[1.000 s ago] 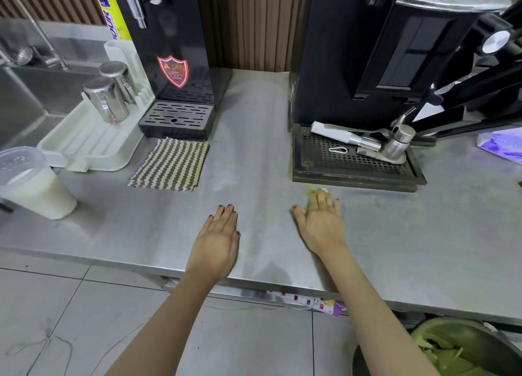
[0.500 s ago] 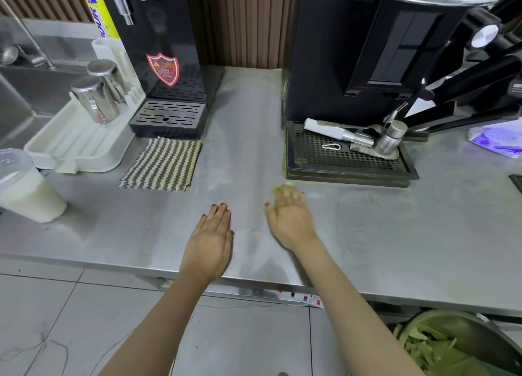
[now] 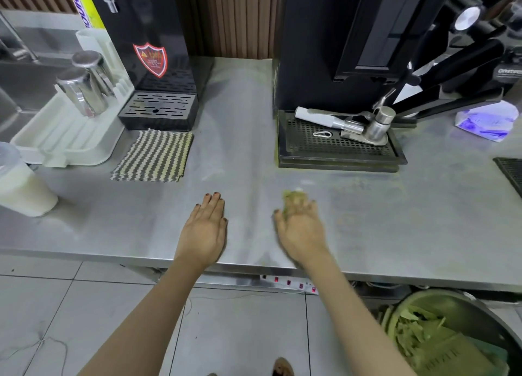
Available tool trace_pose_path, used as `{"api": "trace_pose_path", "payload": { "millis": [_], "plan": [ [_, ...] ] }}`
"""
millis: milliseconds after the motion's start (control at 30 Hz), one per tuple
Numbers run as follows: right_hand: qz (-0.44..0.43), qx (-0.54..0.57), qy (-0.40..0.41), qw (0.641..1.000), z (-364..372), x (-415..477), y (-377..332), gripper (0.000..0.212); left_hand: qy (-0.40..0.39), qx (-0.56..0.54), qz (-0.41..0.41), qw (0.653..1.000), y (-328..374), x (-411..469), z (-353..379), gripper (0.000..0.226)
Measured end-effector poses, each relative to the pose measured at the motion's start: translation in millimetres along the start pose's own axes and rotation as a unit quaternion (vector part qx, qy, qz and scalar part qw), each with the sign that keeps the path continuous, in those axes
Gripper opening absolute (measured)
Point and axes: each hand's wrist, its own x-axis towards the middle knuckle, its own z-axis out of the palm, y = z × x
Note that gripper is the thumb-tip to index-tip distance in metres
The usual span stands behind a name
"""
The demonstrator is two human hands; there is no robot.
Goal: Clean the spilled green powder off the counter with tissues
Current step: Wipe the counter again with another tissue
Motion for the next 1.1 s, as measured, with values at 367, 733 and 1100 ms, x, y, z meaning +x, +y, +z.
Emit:
{"api": "trace_pose_path", "payload": {
  "millis": [367,733,1100],
  "plan": [
    [0.156,-0.07,0.058,0.984,-20,-63,64,0.078,-0.013,0.01,0.001,1.0,4,-3,-5,0.065],
    [0.04,-0.034,0.079,0.995,4,-107,6,0.048,-0.033,0.013,0.004,0.999,6,-4,-9,0.05],
    [0.016,-0.008,0.073,0.997,22,-117,-45,0.055,-0.05,0.05,-0.015,0.997,13,-2,-11,0.049]
  ]
}}
